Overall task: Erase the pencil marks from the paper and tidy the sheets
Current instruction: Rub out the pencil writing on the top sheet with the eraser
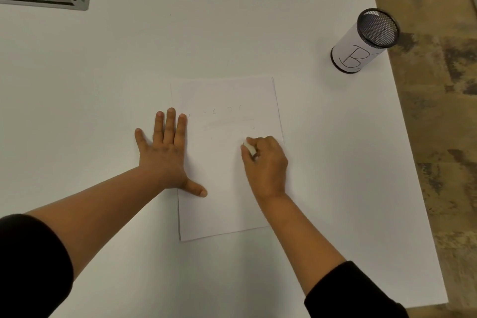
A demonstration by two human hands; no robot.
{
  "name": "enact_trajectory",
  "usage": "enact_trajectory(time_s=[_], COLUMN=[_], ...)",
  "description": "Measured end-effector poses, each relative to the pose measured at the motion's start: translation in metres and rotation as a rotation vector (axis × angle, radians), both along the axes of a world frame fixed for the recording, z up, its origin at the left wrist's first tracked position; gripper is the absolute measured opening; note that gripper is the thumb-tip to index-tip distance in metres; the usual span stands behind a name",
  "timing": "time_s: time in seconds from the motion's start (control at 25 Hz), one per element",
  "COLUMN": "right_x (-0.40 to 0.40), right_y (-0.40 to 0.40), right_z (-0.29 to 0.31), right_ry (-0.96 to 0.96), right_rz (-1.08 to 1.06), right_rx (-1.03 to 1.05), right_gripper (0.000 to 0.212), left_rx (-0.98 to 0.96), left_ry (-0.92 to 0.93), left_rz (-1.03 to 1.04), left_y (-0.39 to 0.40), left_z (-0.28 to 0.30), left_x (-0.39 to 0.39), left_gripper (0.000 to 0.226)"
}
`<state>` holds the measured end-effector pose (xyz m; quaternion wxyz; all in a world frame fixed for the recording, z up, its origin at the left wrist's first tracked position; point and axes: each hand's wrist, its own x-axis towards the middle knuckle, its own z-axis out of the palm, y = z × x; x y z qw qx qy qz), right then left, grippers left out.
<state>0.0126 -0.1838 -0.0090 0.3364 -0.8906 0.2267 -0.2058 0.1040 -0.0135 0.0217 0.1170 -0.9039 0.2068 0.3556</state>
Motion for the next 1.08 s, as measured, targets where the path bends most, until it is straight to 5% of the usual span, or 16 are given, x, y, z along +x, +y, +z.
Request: enact_trajectory(time_s=[0.24, 0.48, 0.64, 0.88, 1.08], right_x=[-0.015, 0.019, -0.028, 0.014, -0.037], right_y=[0.051, 0.008, 0.059, 0.003, 0.038], right_z=[-0.003, 0.002, -0.002, 0.004, 0.001], right_ry=[0.046, 0.027, 0.057, 0.061, 0.075], right_rz=[0.344, 0.077, 0.377, 0.133, 0.388], right_rx=[-0.019, 0.019, -0.014, 0.025, -0.019], right_gripper=[0.016, 0.01, 0.017, 0.013, 0.016], left_rx=[-0.006, -0.027, -0.028, -0.035, -0.029], left_ry=[0.006, 0.004, -0.008, 0.002, -0.002], left_rz=[0.013, 0.018, 0.023, 0.033, 0.029], left_y=[0.0, 0.002, 0.001, 0.001, 0.001], left_z=[-0.003, -0.003, -0.003, -0.001, -0.001], left_x=[-0.001, -0.001, -0.001, 0.0, -0.001], left_gripper=[0.161, 0.159, 0.16, 0.158, 0.158])
